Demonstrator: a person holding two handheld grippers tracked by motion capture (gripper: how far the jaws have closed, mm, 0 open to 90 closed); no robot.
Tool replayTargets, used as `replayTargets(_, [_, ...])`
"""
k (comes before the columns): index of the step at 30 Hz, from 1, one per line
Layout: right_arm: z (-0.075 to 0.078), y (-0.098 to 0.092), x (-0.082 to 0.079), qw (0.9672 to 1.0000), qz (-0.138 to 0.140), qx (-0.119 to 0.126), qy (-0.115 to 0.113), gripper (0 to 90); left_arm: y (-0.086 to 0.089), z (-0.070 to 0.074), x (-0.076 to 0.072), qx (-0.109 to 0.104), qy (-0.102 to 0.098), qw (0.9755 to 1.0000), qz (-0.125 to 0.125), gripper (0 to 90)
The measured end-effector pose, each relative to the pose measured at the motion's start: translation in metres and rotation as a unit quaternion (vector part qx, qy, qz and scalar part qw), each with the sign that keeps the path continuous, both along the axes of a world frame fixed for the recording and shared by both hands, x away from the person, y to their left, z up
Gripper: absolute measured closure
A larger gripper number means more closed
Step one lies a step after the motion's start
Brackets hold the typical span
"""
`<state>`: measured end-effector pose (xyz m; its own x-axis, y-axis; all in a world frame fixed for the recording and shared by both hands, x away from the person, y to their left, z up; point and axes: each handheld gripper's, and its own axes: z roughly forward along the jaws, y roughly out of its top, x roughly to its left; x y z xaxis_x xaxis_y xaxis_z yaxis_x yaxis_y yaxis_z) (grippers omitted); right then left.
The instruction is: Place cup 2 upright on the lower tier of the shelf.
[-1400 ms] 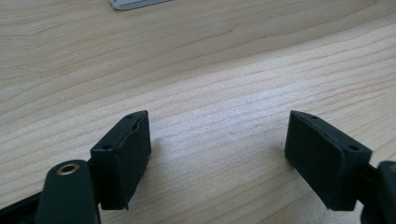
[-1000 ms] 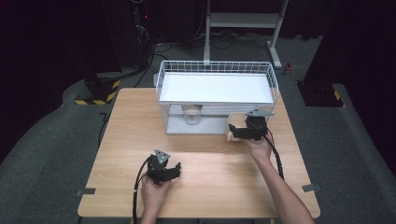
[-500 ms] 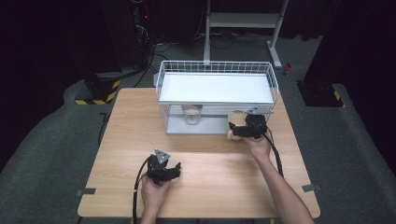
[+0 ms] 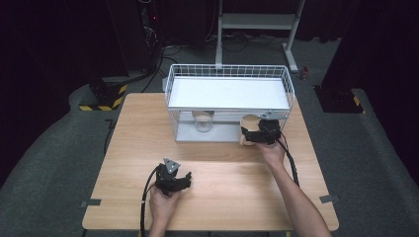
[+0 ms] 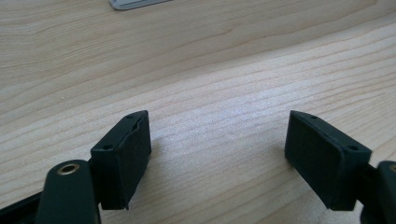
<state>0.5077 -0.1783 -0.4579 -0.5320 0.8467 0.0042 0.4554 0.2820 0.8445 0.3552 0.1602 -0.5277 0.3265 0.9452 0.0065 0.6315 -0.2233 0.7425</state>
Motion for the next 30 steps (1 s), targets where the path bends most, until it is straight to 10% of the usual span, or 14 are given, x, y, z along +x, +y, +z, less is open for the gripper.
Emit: replayTargets(30, [0.010, -0.014, -0.009, 0.9997, 0.000, 0.021, -0.015, 9.8, 0.000, 0.000, 0.000, 0.000, 0.000, 1.0000, 0.000, 23.0])
